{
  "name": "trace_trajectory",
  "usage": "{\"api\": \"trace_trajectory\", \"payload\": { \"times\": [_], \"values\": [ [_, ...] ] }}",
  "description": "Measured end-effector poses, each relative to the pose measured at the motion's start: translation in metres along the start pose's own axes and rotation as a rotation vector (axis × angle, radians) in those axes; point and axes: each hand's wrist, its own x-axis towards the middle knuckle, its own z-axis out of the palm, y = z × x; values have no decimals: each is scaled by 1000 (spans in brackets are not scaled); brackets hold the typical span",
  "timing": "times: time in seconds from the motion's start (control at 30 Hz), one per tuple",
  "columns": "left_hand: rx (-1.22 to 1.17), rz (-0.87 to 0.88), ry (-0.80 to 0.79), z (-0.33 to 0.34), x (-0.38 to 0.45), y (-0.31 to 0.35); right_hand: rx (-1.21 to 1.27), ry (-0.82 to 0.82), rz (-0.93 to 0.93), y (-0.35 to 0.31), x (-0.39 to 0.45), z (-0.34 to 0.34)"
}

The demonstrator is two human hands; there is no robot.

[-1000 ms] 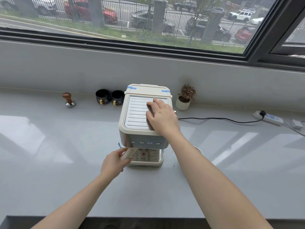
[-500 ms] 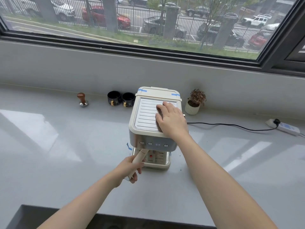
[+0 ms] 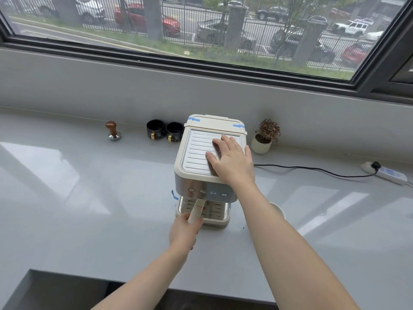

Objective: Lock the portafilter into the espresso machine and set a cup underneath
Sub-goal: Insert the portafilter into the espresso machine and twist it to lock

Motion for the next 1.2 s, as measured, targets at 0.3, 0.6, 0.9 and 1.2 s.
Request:
{"api": "trace_trajectory", "payload": {
  "times": [0.3,0.6,0.9,1.2],
  "values": [
    [-217,-139,-342,-19,3,6,-21,-21,-13,1,0,-3],
    [-284,-210,-331,-18,-2,2,-18,-21,-13,0,-1,-2],
    [-284,-184,-230,-12,-2,-3,-18,-17,-8,0,0,-1],
    [-267,-188,-199,-8,-2,0,-22,-6,-12,0,0,0]
  ]
}}
